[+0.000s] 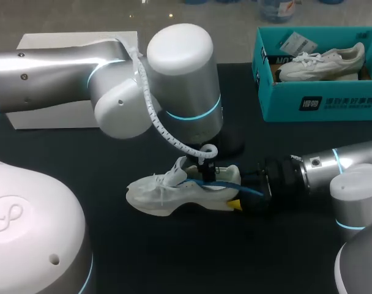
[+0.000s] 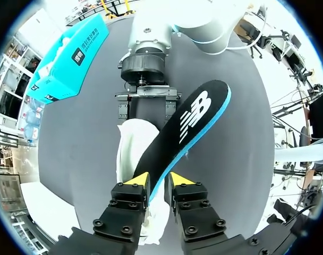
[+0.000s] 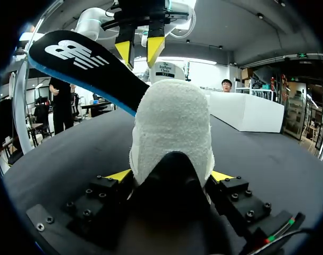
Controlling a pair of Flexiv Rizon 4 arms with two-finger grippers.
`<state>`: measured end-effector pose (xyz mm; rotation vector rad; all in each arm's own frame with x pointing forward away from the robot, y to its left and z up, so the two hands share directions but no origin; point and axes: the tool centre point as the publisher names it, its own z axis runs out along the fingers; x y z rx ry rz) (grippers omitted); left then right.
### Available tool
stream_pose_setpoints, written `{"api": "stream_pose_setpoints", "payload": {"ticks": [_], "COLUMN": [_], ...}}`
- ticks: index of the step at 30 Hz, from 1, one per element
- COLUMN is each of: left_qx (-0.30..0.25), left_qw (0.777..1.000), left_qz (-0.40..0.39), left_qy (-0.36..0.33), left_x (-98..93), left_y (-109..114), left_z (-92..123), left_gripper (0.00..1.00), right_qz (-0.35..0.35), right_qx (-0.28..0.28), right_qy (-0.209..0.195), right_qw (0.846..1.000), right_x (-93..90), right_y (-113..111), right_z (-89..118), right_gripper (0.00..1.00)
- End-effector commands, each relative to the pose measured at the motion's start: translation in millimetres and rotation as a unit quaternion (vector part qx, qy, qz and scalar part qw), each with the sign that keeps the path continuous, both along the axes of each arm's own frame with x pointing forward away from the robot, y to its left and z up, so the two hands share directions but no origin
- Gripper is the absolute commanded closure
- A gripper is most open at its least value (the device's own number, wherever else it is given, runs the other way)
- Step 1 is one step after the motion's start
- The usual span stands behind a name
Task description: Take the shoe out of the shoebox, open the shoe tongue, remove and reinsert the insole, then place the shoe into the shoebox
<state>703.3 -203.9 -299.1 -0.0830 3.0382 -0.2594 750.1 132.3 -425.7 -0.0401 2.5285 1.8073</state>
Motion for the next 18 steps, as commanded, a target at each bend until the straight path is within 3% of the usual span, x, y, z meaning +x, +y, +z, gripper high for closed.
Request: {"api": "stream_pose_setpoints", "payload": {"ticks": [1, 18], "left_qx": [-0.001, 0.003], "left_qw": [1.000, 1.000], "left_qz": [-0.005, -0.021], "left_qy": [-0.002, 0.009], "left_x": [-2.1, -6.8], "left_y": [2, -8], "left_z": [-3, -19], "left_gripper": [0.77, 0.79], "right_qz": [-0.001, -0.001], "right_qx": [-0.002, -0.002], "right_qy": [0.000, 0.000], "right_qw": [1.000, 1.000], "right_x": [-1.9, -1.9], "right_y": [2, 2], "right_z": [-4, -4], "right_gripper": [1.00, 1.00]}}
